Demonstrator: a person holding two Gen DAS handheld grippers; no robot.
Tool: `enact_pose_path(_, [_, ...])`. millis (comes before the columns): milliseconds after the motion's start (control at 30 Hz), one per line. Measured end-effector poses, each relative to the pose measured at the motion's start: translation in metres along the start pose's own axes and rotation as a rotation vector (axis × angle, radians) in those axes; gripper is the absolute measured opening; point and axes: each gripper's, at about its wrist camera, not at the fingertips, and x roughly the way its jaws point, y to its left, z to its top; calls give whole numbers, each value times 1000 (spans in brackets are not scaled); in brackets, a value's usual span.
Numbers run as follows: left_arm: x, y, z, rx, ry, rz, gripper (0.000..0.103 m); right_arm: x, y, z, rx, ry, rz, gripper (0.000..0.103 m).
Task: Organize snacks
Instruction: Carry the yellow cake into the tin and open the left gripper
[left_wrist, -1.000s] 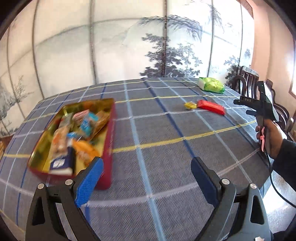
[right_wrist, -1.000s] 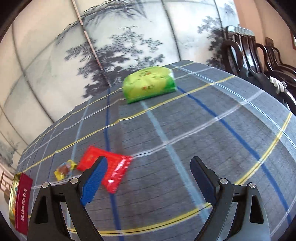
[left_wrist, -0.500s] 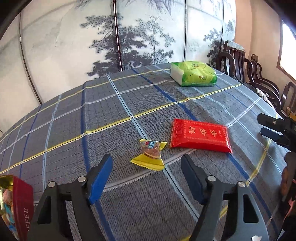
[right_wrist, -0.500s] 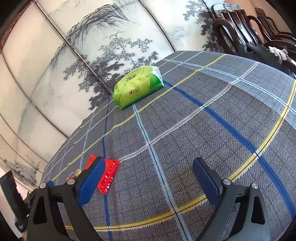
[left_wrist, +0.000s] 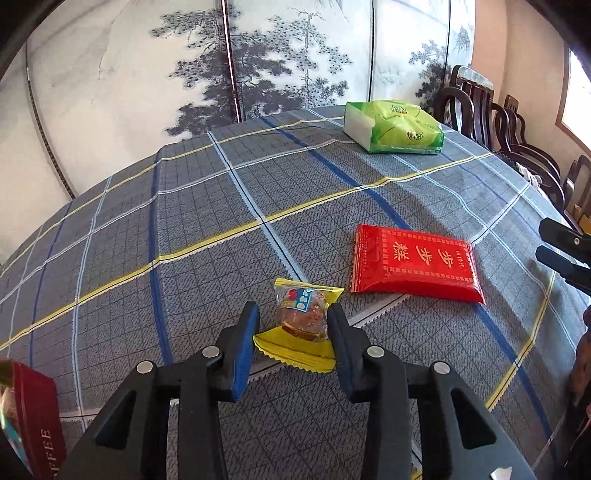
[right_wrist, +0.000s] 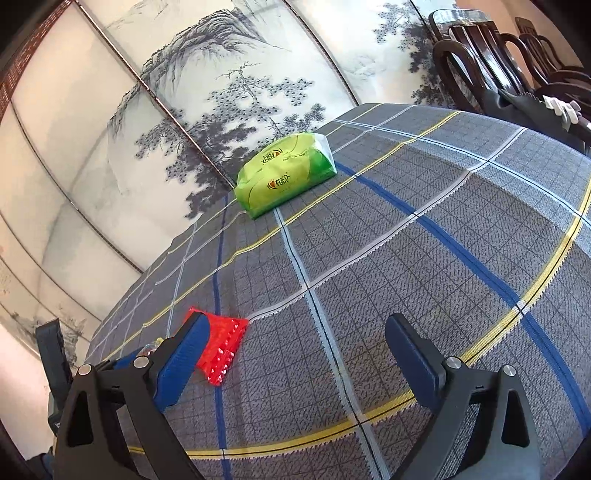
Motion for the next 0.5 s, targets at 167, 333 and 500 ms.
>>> enact_pose_path(167, [-35,11,0,-32,-47,50,34,2,0,1,2,3,-7,96])
enact_pose_path(333, [-72,31,4,-57,-94,143,34,4,-2,1,3,10,-15,96])
enact_pose_path(500, [-98,64,3,-91,-115,230,34,5,-2,2,3,14,-19,97])
